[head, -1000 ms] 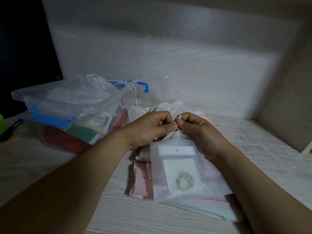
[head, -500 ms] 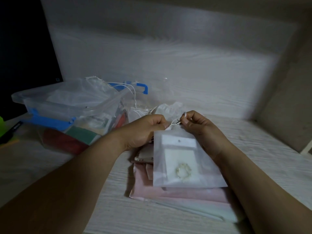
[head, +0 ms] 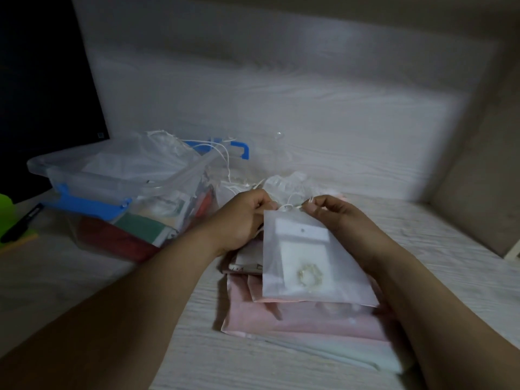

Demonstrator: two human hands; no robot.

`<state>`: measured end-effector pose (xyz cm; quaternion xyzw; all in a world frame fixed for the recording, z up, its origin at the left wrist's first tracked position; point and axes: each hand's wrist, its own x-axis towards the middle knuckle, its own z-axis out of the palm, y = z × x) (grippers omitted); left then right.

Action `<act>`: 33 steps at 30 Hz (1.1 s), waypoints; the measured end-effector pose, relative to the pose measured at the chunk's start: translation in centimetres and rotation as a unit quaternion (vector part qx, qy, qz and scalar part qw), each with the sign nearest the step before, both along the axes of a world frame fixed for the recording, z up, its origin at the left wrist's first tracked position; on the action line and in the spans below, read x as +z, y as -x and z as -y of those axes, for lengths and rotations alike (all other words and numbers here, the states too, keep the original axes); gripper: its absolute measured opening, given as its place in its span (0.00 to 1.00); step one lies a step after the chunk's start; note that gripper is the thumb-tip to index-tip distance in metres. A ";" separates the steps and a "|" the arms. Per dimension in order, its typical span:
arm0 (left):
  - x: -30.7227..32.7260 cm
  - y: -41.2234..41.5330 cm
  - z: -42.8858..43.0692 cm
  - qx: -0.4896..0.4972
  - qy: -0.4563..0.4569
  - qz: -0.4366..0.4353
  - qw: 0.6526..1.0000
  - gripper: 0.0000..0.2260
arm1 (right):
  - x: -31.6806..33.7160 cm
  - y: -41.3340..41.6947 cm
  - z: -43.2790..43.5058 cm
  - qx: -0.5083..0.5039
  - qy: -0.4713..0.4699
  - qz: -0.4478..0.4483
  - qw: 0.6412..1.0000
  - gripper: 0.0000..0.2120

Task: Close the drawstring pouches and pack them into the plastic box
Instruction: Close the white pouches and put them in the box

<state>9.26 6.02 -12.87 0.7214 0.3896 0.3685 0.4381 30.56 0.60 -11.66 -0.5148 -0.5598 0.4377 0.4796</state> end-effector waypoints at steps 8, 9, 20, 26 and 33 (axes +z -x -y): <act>-0.1 0.1 -0.4 0.056 0.071 0.078 0.993 0.28 | -0.5 0.3 -0.6 -0.049 0.005 -0.046 0.998 0.08; 0.3 0.1 -0.1 0.043 0.095 0.073 0.992 0.33 | -0.7 0.1 -0.9 -0.075 -0.014 -0.057 0.995 0.09; 2.6 -1.4 3.1 0.098 -0.016 -0.015 0.995 0.17 | -2.5 -0.7 -1.4 -0.200 -0.019 0.043 0.979 0.18; 5.1 -0.7 6.5 0.204 -0.110 -0.106 0.967 0.14 | 1.3 -0.6 -0.6 -0.095 0.036 0.060 0.993 0.11; 10.0 3.6 7.5 0.214 -0.181 -0.059 0.958 0.06 | 8.6 3.1 -1.3 -0.124 -0.046 0.043 0.990 0.05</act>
